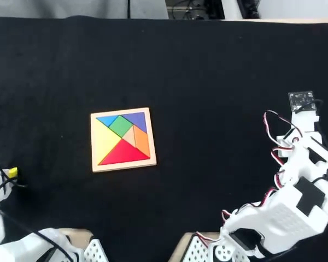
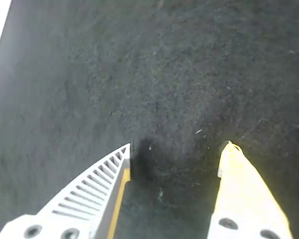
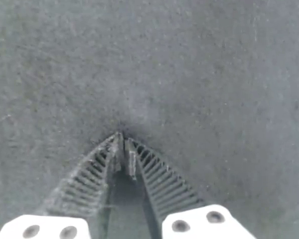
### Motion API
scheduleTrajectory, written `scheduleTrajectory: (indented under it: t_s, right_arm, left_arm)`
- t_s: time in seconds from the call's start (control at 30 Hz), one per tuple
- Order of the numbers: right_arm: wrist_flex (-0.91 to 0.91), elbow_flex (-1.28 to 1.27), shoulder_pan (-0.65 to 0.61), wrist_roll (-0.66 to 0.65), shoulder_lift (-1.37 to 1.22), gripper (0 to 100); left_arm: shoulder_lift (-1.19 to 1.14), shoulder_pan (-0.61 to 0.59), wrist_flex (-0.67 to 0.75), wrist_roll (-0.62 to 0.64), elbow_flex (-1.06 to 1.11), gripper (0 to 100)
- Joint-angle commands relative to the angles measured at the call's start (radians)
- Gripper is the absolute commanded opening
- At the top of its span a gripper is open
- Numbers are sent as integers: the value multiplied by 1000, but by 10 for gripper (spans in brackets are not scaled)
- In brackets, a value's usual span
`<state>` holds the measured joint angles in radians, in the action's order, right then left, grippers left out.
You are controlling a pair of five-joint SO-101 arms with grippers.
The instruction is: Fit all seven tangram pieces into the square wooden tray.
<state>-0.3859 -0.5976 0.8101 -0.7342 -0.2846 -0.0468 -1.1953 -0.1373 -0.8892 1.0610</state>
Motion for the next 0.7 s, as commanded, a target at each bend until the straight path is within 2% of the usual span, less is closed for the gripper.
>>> scheduleTrajectory:
  t_s: [0.0,0.17,0.33,0.47,0.67]
  right_arm:
    - [-60,-85,61,71,127,11]
    - [-143,-188,12,121,478,11]
    - [-321,-259,-160,181,785,11]
    - [-499,-245,-313,258,928,11]
    - [-580,-206,-491,351,984,11]
  left_arm:
    - [147,-8,-35,193,84,264]
    - [571,41,-267,341,54,265]
    - [859,160,-262,414,53,264]
    - [845,260,-262,430,4,264]
    - [606,268,-181,434,-134,237]
